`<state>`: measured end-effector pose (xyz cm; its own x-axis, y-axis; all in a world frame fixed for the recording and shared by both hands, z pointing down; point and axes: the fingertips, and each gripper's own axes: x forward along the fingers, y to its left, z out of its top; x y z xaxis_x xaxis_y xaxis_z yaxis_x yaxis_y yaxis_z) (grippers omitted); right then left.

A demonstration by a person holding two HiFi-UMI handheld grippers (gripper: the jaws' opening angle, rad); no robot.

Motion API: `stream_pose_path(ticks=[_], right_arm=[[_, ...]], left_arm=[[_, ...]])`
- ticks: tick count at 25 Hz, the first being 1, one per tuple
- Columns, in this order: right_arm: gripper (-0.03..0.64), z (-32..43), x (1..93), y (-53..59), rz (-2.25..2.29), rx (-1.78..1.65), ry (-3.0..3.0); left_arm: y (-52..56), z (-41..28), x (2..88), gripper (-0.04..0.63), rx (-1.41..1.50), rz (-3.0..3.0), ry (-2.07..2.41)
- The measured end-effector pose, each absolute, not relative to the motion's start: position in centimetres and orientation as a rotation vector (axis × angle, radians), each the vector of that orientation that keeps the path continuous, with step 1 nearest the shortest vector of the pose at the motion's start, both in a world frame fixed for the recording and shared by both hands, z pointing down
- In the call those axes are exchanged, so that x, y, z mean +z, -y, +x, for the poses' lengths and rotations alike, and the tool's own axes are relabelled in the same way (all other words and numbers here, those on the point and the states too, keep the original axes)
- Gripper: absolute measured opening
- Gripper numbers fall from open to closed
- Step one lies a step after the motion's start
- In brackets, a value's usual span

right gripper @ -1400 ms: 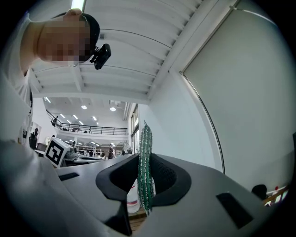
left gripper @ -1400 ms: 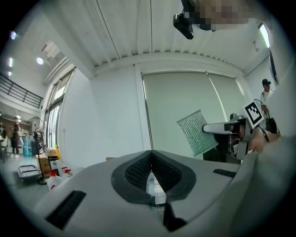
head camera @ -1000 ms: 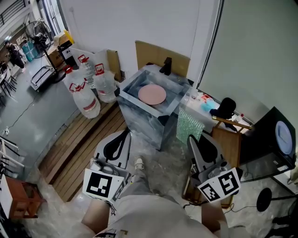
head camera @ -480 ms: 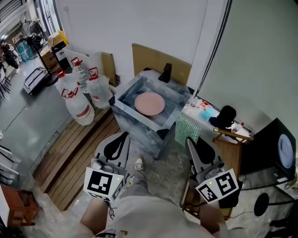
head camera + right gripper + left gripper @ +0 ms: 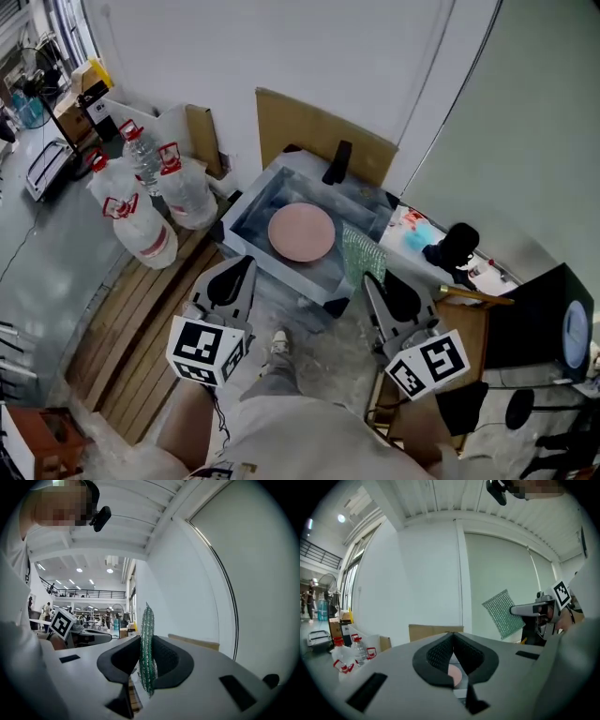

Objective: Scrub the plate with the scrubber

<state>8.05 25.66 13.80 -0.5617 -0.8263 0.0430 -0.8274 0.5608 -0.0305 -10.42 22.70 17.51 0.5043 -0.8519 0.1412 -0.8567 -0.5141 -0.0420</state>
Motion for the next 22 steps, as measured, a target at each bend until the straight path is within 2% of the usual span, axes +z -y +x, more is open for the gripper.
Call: stream_pose_path(ticks=[8, 16, 20, 22], right_arm=[[0.101, 4.2, 18.0, -12.6, 1.438, 0.166, 2.651], [0.101, 2.8, 24.8, -2.5, 1.445, 0.257, 2.490], [0.101, 2.9, 28.8, 1.1, 1.446, 0.313, 2.429], [0.101, 2.8, 30.7, 2.2, 1.433, 0.338, 2.410]], left_arm=[[-8.8, -12.8, 23.2, 0.018, 0.387, 2.633, 1.407], [0.7, -12.7, 30.7, 0.023, 0.521, 2.532, 1.233], [3.7, -12.0, 34.8, 0.090, 0.579, 2.477, 1.163], [4.7, -11.6, 36.9, 0.099, 0.610, 2.439, 1.138]])
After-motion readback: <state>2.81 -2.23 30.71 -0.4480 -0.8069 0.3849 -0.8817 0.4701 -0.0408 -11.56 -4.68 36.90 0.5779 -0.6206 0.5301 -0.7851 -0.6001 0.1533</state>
